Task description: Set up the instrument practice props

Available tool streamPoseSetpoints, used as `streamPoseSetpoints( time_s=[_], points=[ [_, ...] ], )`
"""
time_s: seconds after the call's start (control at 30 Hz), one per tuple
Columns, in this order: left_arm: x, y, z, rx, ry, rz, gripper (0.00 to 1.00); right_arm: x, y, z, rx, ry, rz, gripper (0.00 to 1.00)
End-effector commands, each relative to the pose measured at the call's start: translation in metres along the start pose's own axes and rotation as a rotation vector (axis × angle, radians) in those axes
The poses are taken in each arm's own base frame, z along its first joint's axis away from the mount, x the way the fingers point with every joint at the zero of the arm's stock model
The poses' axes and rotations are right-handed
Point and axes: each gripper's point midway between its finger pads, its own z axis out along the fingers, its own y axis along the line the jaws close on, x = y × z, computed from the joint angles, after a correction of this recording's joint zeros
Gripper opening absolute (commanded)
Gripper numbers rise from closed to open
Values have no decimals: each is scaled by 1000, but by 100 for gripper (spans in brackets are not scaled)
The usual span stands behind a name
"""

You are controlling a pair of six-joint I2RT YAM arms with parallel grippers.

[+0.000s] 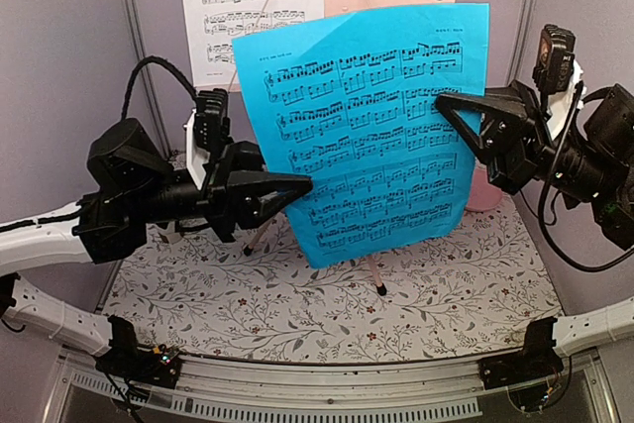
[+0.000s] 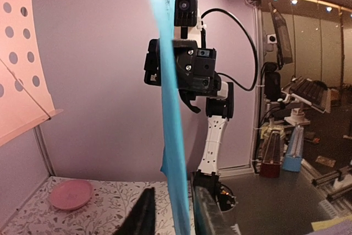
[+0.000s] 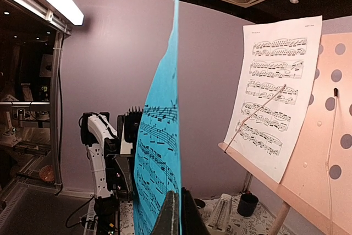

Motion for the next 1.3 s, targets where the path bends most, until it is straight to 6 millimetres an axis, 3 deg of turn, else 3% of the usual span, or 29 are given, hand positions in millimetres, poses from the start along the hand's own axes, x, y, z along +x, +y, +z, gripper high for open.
streamPoseSetpoints(
  time_s=[0.0,0.03,0.13,0.17,0.27,0.3,0.4,0.63,0.77,1.03,1.27],
  points=[
    [-25,-2,6,-2,-85,1,10,-10,-6,-1,41,-52,8,0],
    [-26,1,5,-20,-90,-4,1,-10,-9,-2,59,-54,8,0],
    [-37,15,-2,-114,-118,-21,0,-7,-23,-5,139,-45,15,0],
    [-42,24,-5,-174,-122,-33,0,-7,-32,-6,194,-39,18,5],
    [-58,54,-15,-361,-96,-70,0,-4,-63,-13,379,-6,14,39],
    [-64,66,-19,-432,-84,-89,0,-11,-72,-17,430,-16,5,46],
    [-80,90,-29,-552,-53,-124,0,-28,-94,-21,552,-31,-18,57],
    [-122,127,-56,-727,-45,-158,0,-31,-131,5,706,72,-106,58],
    [-144,131,-65,-757,-51,-133,0,-23,-147,27,727,142,-92,58],
    [-154,138,-67,-778,-18,-126,0,2,-166,59,737,241,-123,53],
    [-154,141,-68,-792,-22,-120,0,18,-177,69,766,277,-144,51]
  ],
)
